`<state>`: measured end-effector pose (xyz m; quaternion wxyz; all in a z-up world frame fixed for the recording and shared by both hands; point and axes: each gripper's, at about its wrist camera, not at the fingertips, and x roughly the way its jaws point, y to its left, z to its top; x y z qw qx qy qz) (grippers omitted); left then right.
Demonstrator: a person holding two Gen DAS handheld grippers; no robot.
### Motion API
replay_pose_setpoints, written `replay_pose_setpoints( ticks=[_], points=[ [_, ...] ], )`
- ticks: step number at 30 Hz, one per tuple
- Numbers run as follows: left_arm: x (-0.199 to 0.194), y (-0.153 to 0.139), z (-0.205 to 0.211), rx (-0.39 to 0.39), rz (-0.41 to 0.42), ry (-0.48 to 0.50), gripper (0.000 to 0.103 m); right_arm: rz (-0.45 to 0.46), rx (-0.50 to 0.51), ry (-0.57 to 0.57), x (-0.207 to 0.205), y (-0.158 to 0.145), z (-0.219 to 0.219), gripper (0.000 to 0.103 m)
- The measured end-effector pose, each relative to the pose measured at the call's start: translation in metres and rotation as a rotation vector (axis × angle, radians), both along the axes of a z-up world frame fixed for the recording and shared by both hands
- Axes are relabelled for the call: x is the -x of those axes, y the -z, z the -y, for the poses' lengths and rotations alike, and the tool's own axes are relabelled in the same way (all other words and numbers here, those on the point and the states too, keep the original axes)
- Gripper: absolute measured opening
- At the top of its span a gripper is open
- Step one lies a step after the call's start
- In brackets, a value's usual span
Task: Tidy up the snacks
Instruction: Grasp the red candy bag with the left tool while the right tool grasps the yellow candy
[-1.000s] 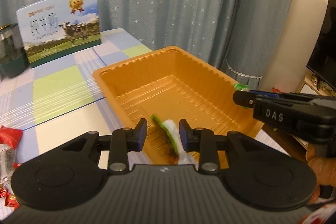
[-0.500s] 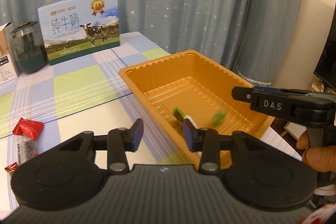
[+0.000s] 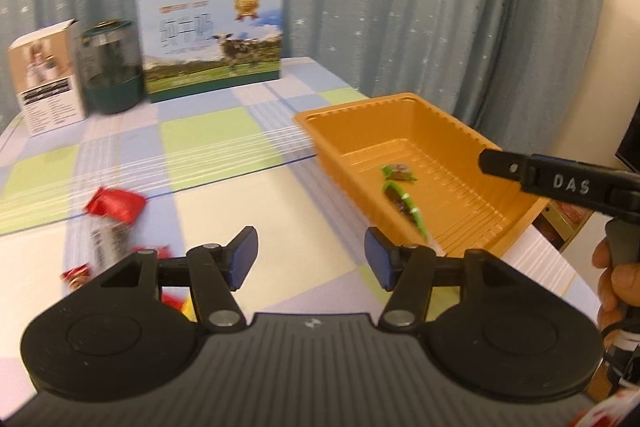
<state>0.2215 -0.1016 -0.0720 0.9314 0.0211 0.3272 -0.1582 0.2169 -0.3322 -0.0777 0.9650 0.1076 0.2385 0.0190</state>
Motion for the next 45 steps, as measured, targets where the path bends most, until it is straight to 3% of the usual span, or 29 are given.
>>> replay_pose_setpoints(
  ticks=[13, 21, 27, 30, 39, 45],
  points=[
    [0.054, -0.002, -0.097, -0.028, 0.007, -0.190, 0.065, -0.003, 0.014, -0.206, 0.026, -0.003, -0.081, 0.070],
    [0.058, 0.014, -0.132, -0.054, -0.034, -0.216, 0.065, -0.063, 0.067, -0.358, 0.024, 0.018, -0.129, 0.070],
    [0.048, 0.031, -0.140, -0.083, -0.051, -0.169, 0.065, -0.092, 0.110, -0.432, 0.016, 0.032, -0.148, 0.070],
    [0.039, 0.041, -0.139, -0.146, -0.069, -0.145, 0.065, -0.104, 0.144, -0.483, 0.008, 0.039, -0.154, 0.070],
    [0.015, 0.054, -0.143, -0.110, -0.066, -0.040, 0.063, -0.126, 0.205, -0.587, -0.015, 0.055, -0.170, 0.066],
    [-0.003, 0.059, -0.137, -0.088, -0.049, 0.071, 0.045, -0.138, 0.234, -0.552, -0.025, 0.058, -0.169, 0.064]
  ],
)
